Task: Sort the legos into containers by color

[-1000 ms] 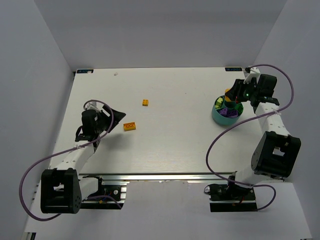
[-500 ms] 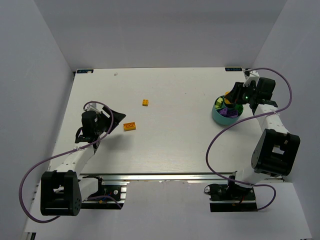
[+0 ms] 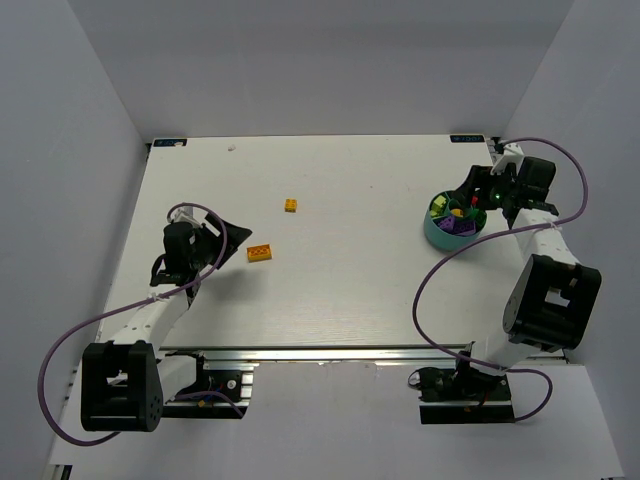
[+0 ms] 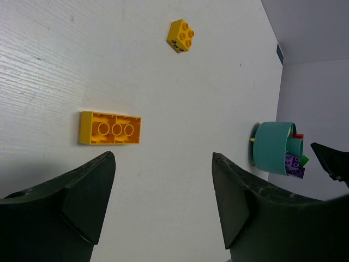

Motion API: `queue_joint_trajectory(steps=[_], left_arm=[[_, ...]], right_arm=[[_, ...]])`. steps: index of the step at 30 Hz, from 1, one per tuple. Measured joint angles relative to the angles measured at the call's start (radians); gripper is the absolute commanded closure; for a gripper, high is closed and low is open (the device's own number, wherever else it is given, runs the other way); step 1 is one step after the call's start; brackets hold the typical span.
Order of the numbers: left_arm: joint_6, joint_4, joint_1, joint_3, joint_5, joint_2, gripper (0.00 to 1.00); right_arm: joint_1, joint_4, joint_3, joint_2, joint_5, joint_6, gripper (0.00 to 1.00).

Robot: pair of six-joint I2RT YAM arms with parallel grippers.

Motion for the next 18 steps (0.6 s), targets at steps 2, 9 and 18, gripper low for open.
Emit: queue_joint_trajectory(steps=[2, 9, 18], left_arm=[[0.0, 0.0, 0.0, 0.0, 0.0, 0.0, 0.2], [-0.005, 0.0, 0.0, 0.0, 0.011, 0.0, 0.66], [0.136, -0.22, -0.02, 0.144, -0.013, 0.127, 0.35]], right_arm=[[-0.006, 0.0, 0.0, -0.002, -0.011, -0.009, 0.32], [-0.013, -0.04, 0.025, -0.071, -0.232, -0.174, 0.4], [0.288, -0.439, 0.23, -0.065, -0.451, -0.769, 0.26]])
